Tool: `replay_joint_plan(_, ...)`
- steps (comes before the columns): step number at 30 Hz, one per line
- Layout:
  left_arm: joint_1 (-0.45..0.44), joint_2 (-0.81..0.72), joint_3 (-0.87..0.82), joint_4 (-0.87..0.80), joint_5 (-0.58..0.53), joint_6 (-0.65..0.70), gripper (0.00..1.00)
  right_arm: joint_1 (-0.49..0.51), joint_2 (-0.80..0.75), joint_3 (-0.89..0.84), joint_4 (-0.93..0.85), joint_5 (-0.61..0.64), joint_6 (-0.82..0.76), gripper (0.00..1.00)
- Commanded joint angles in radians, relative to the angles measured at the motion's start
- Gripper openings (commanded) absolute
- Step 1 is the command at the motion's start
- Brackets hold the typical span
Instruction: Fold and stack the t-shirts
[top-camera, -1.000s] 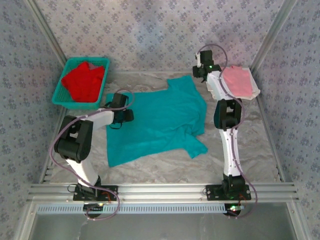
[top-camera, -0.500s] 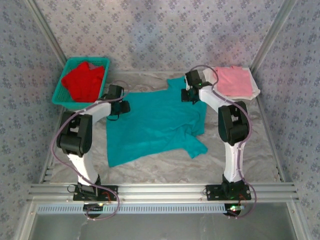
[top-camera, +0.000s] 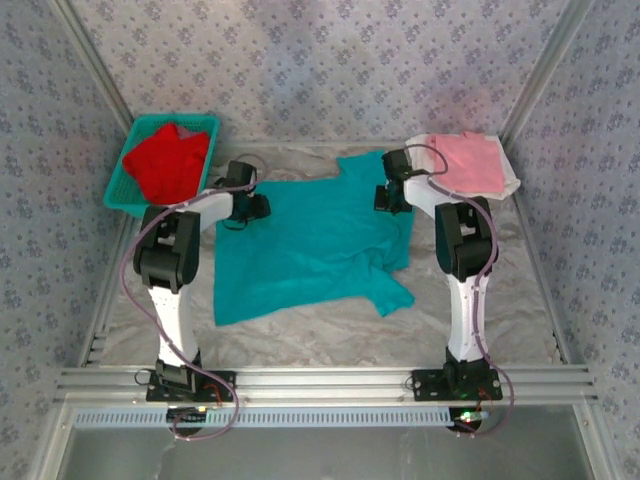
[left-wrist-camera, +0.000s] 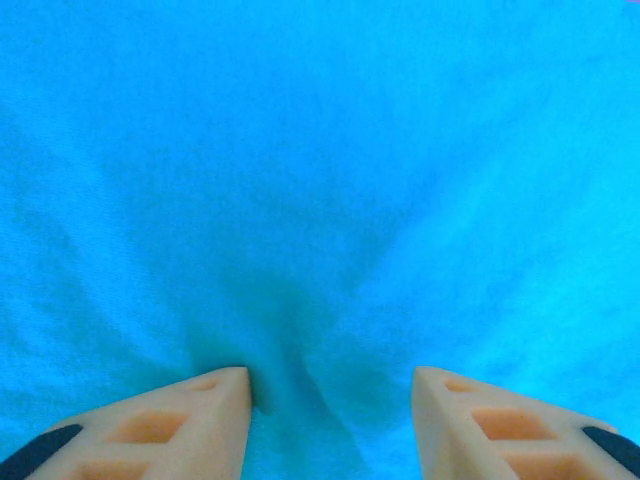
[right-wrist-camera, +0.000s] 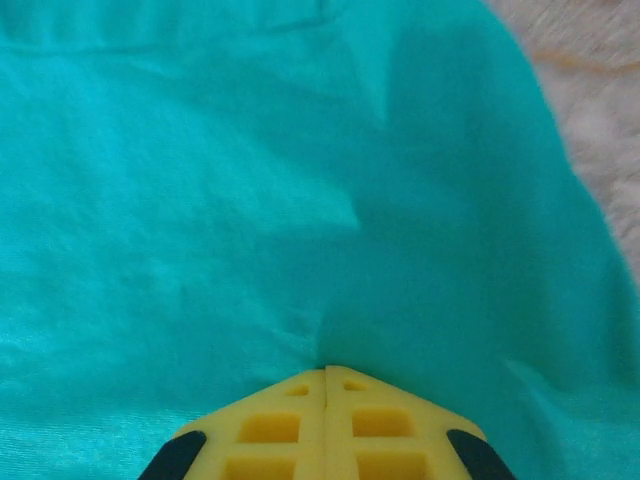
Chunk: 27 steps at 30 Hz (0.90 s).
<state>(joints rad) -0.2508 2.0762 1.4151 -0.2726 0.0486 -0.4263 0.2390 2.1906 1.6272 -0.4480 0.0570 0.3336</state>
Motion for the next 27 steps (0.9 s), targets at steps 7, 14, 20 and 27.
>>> replay_joint_plan(7,-0.004,0.250,0.360,-0.147,0.080,0.028,0.46,-0.085,0.174,0.220,-0.132,0.019,0.066,0.01)
replay_joint_plan(14,0.000,0.291,0.611,-0.261,0.038,0.053,0.49,-0.109,0.271,0.569,-0.294,-0.035,0.017,0.13)
replay_joint_plan(20,0.000,-0.010,0.341,-0.117,0.017,0.032,0.53,-0.093,-0.032,0.312,-0.200,-0.133,0.022,0.34)
replay_joint_plan(27,-0.005,-0.455,-0.229,0.017,0.003,-0.066,0.57,-0.060,-0.513,-0.414,0.200,-0.197,0.089,0.43)
